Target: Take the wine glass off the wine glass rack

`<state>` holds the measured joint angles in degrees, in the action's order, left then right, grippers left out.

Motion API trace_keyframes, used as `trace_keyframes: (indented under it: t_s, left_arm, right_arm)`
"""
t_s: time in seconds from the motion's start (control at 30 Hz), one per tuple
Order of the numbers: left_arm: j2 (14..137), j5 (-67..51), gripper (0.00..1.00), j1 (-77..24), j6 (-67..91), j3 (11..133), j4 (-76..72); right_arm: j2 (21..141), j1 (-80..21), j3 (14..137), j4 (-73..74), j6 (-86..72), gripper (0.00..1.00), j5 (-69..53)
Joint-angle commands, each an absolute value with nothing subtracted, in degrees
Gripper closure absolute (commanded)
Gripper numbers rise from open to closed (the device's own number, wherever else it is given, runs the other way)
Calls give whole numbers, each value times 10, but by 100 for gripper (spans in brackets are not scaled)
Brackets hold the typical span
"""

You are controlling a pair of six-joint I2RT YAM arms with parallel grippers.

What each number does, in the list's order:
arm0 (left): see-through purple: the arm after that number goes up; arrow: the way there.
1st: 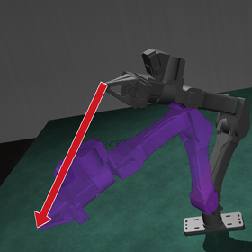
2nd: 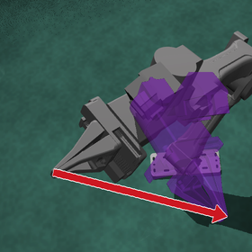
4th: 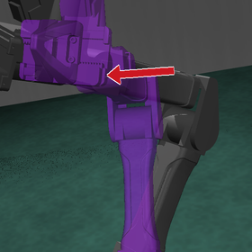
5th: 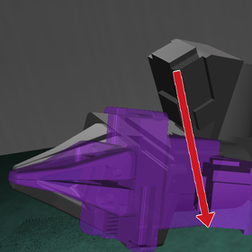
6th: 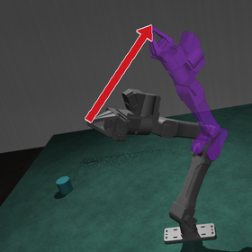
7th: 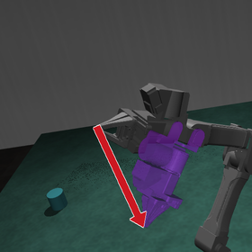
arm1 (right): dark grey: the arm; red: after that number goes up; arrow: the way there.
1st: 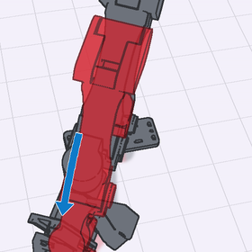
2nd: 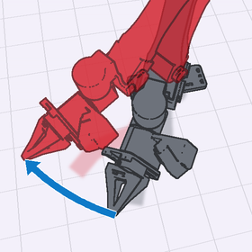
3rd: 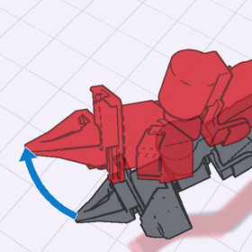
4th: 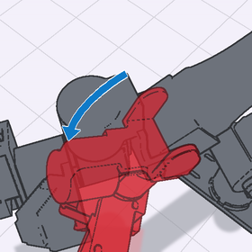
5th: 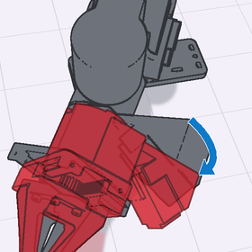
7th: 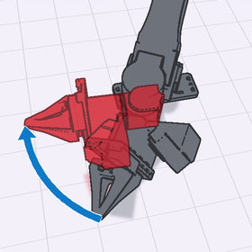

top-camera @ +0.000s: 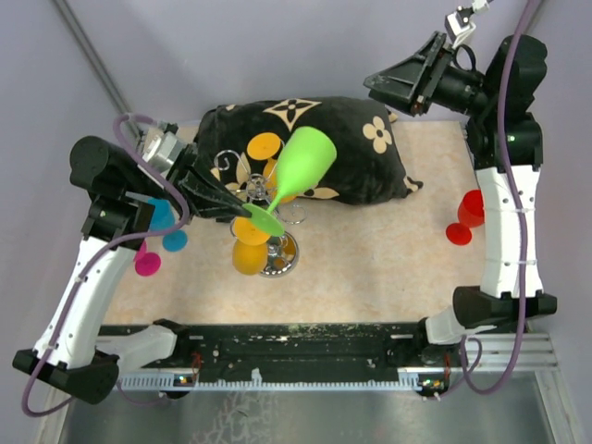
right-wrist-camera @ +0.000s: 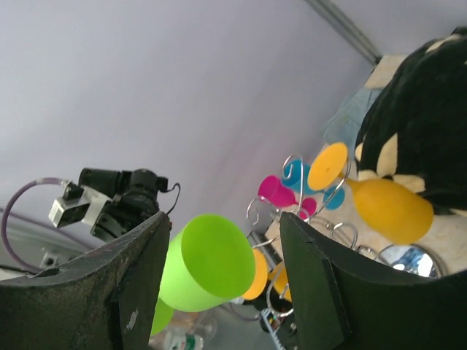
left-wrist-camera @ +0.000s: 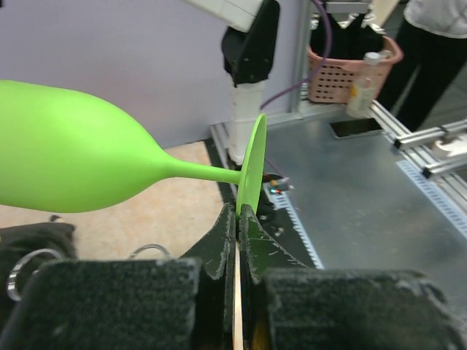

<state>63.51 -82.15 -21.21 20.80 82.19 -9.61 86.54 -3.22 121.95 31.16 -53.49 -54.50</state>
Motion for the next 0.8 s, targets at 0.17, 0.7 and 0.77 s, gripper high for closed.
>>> trace_keyframes:
  t_s: [0.17,0.7,0.77]
  left_arm:
    - [614,-901,100,-235,236,798,-83]
    - [679,-900,100,-261,177,836,-69]
    - [681,-895,100,-262,171,841,-65]
  right_arm:
    - [739,-62,1008,130,-657,41,-687]
    - [692,-218,897,119,-655,51,-713]
    - [691,-232,887,102,-662,64,-720]
